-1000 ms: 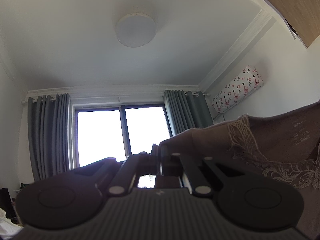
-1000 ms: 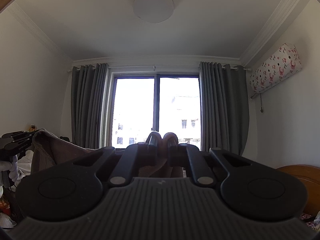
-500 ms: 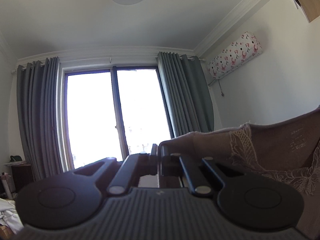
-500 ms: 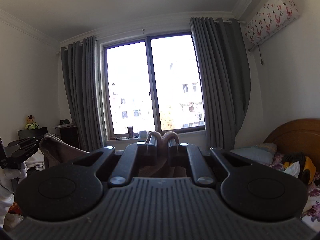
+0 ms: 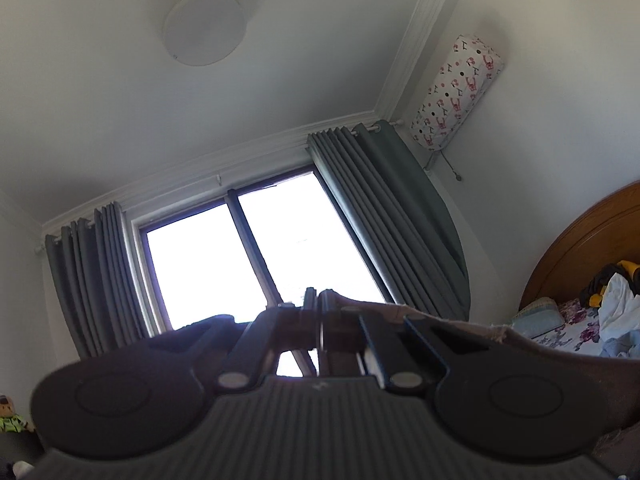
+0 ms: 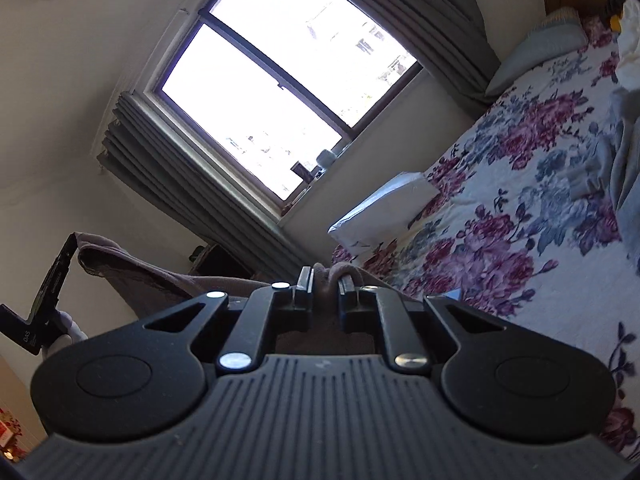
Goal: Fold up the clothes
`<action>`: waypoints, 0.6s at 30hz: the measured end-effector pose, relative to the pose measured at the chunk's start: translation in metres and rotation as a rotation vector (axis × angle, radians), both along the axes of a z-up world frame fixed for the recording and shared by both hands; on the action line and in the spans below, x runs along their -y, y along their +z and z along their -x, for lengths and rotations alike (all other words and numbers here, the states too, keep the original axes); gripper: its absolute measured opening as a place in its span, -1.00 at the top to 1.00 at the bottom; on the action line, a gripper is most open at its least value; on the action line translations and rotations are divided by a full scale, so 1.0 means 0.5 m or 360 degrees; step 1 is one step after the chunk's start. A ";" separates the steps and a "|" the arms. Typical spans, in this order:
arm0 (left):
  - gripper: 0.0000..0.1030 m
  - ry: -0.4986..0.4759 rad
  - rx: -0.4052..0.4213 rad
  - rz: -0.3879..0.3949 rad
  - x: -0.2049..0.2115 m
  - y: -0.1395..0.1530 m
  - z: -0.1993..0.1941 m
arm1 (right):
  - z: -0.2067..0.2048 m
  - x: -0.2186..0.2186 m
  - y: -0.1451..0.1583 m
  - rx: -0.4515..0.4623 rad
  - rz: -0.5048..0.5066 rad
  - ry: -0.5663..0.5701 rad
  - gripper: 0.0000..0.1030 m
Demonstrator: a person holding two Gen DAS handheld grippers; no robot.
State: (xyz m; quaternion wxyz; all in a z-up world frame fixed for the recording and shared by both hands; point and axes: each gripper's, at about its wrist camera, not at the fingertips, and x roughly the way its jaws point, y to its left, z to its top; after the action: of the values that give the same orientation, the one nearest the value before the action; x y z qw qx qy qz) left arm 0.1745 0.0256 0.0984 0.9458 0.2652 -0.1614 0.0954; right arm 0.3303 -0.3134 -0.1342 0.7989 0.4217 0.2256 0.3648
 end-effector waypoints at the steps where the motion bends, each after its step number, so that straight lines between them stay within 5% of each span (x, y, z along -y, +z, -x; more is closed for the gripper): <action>1: 0.96 0.0026 0.0014 -0.0026 0.003 0.000 -0.002 | 0.001 -0.021 -0.023 -0.0046 -0.0100 0.0038 0.72; 5: 0.96 0.0124 0.0035 -0.0042 -0.005 -0.002 -0.010 | 0.008 -0.097 -0.081 -0.0217 -0.0422 0.0250 0.54; 7: 1.00 0.0199 0.0096 -0.0023 -0.013 0.013 -0.008 | 0.021 -0.121 -0.080 -0.0242 -0.0485 0.0306 0.14; 9: 1.00 0.0230 0.0149 -0.0001 -0.020 0.032 0.006 | 0.047 -0.137 -0.066 -0.0212 -0.0449 0.0303 -0.57; 11: 1.00 0.0237 0.0147 0.0045 -0.025 0.053 0.014 | 0.076 -0.138 -0.046 -0.0086 -0.0344 0.0275 -0.59; 13: 1.00 0.0237 0.0091 0.0107 -0.037 0.045 0.015 | 0.118 -0.143 -0.037 0.0157 -0.0115 0.0180 -0.17; 15: 1.00 0.0241 -0.0018 0.0146 -0.047 0.008 0.001 | 0.138 -0.159 -0.043 0.0358 0.0158 0.0082 0.99; 18: 1.00 0.0197 -0.0329 0.0197 -0.073 -0.095 -0.024 | 0.102 -0.169 -0.111 0.0254 0.0481 -0.0040 0.96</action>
State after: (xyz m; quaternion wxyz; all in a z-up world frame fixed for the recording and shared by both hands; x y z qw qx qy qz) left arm 0.1863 0.0623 0.0508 0.9642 0.2243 -0.0402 0.1357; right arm 0.2794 -0.2291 -0.1897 0.8730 0.2694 0.2085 0.3490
